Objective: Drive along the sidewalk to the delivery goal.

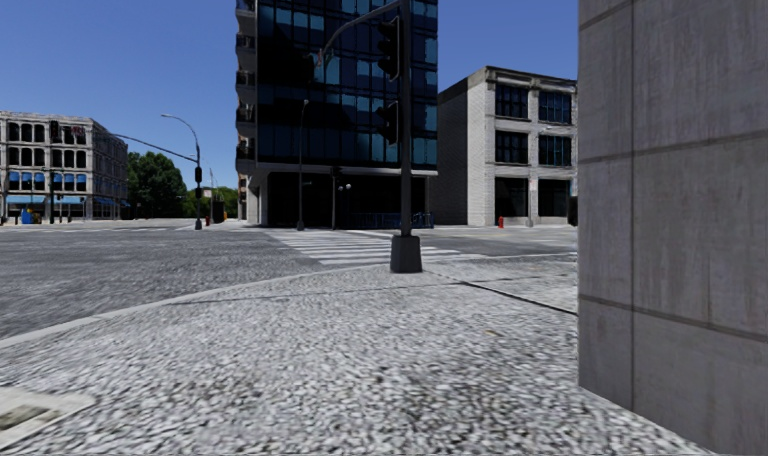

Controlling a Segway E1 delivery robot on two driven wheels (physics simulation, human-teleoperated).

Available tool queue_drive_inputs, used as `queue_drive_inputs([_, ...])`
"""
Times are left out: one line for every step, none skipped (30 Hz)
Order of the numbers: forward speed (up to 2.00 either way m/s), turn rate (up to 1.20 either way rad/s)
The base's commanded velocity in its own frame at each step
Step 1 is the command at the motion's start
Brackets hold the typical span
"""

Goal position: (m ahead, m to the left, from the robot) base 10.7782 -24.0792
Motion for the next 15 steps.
queue_drive_inputs([1.74, 0.00])
queue_drive_inputs([1.74, 0.00])
queue_drive_inputs([1.74, 0.00])
queue_drive_inputs([1.74, 0.00])
queue_drive_inputs([1.74, 0.00])
queue_drive_inputs([1.74, 0.00])
queue_drive_inputs([1.74, 0.00])
queue_drive_inputs([1.74, 0.00])
queue_drive_inputs([1.74, 0.00])
queue_drive_inputs([1.74, 0.00])
queue_drive_inputs([1.74, 0.00])
queue_drive_inputs([1.74, 0.00])
queue_drive_inputs([1.74, 0.00])
queue_drive_inputs([1.74, 0.00])
queue_drive_inputs([1.74, 0.00])
